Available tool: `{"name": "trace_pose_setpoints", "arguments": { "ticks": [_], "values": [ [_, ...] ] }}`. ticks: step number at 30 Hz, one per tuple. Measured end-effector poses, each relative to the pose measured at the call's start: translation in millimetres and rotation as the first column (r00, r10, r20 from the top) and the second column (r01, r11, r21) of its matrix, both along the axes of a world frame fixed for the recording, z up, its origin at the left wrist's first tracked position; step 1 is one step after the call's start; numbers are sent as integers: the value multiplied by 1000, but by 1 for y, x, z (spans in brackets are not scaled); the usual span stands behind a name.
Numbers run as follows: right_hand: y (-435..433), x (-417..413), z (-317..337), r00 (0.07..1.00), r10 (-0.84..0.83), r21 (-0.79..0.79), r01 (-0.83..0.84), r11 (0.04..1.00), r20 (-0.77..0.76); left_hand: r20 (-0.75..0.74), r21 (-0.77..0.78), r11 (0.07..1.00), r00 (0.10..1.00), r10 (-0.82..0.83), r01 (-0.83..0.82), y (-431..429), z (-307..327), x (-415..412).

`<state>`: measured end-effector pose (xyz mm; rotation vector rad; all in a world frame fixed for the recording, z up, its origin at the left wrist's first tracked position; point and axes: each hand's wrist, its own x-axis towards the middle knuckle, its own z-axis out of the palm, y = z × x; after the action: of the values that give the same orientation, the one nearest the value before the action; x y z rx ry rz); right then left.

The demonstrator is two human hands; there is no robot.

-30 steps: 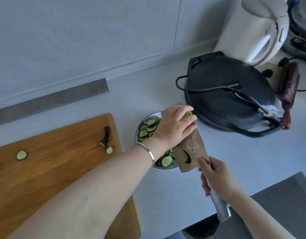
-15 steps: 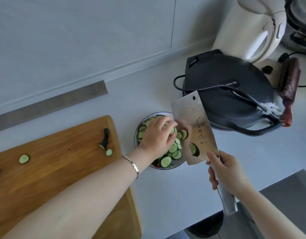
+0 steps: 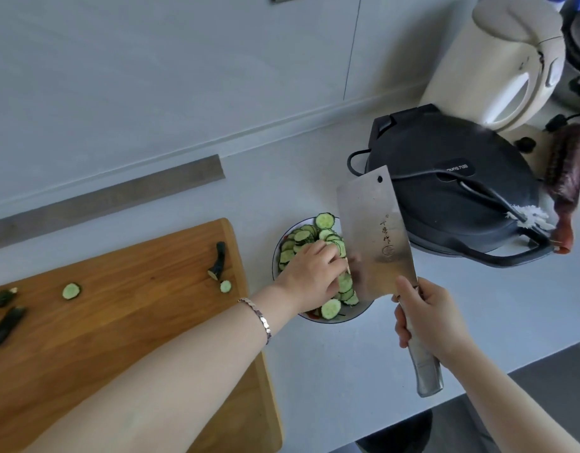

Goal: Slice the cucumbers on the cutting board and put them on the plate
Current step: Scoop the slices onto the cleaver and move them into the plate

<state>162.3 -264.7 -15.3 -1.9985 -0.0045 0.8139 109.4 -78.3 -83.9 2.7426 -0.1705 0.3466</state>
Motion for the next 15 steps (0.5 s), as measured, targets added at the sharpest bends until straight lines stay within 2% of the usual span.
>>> {"name": "trace_pose_setpoints", "arguments": {
  "ticks": [3, 5, 7, 11, 15],
  "values": [
    [7, -3, 7, 1000, 0, 12, 0, 1000, 20, 85, -164, 980, 988, 126, -111, 12, 22, -16],
    [18, -8, 13, 998, 49, 17, -50, 999, 40, 110, -288, 922, 948, 300, -258, 31, 36, -36],
    [42, -20, 18, 988, 148, 7, -148, 989, 51, 78, -343, 834, 871, 485, -433, 61, 45, -75],
    [99, -63, 9, 965, 260, 96, -255, 962, -43, -173, -271, 555, 607, 776, -787, 127, 39, -169],
    [152, -121, -14, 930, 345, 161, -324, 932, -127, -297, -132, 337, 361, 884, -932, 180, 32, -254]
  ]
}}
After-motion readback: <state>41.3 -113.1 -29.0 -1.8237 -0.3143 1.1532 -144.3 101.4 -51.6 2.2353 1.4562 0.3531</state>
